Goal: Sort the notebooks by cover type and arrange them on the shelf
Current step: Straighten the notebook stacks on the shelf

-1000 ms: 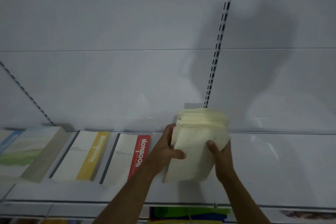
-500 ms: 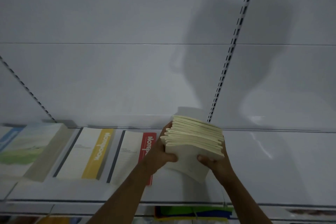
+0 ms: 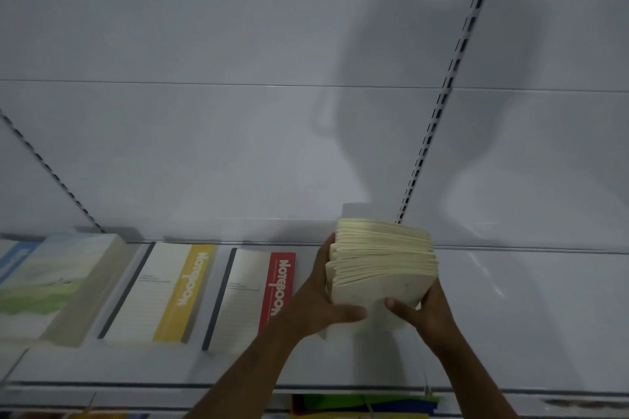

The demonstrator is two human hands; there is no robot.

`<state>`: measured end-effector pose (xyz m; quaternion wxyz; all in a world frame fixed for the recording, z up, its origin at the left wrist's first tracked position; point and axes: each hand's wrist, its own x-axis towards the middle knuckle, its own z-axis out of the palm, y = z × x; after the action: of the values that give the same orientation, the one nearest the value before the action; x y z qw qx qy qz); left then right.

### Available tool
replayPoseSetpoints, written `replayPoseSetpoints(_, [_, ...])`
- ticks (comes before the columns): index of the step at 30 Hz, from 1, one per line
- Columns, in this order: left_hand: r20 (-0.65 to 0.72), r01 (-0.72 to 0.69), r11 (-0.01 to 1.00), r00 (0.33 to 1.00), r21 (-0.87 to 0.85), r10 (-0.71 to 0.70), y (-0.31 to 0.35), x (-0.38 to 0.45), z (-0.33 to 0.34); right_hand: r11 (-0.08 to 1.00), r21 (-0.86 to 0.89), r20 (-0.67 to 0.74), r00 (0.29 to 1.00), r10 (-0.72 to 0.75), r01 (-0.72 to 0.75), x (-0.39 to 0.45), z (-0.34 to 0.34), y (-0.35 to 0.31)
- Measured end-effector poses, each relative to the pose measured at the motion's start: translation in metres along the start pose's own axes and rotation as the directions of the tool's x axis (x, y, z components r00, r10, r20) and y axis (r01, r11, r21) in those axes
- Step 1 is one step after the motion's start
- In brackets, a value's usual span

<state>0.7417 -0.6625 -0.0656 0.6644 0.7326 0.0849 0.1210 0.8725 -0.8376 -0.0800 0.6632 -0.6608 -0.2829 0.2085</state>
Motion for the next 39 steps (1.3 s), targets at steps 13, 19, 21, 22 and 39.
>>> replayPoseSetpoints(13, [-0.066,-0.027,0.999,0.998,-0.034,0.024,0.004,0.014,0.009,0.997,0.067,-0.068,0.997,0.028,-0.024,0.004,0.005,0.006])
replayPoseSetpoints(19, [0.002,-0.023,0.994,1.000,-0.108,0.024,0.010,0.004,0.009,0.992,0.118,-0.006,0.999,0.053,-0.052,-0.002,0.006,0.007])
replayPoseSetpoints(21, [-0.010,-0.018,0.994,1.000,-0.110,0.017,0.013,0.005,0.011,0.993,0.108,-0.038,0.998,0.052,-0.047,0.001,0.010,0.003])
replayPoseSetpoints(22, [-0.023,-0.017,0.995,1.000,-0.095,0.015,0.012,0.005,0.012,0.994,0.098,-0.060,0.997,0.046,-0.040,0.003,0.012,0.002])
replayPoseSetpoints(39, [-0.164,-0.066,0.975,0.986,-0.213,0.031,0.005,0.010,0.009,0.841,0.469,-0.078,0.935,0.345,-0.271,0.005,0.011,-0.006])
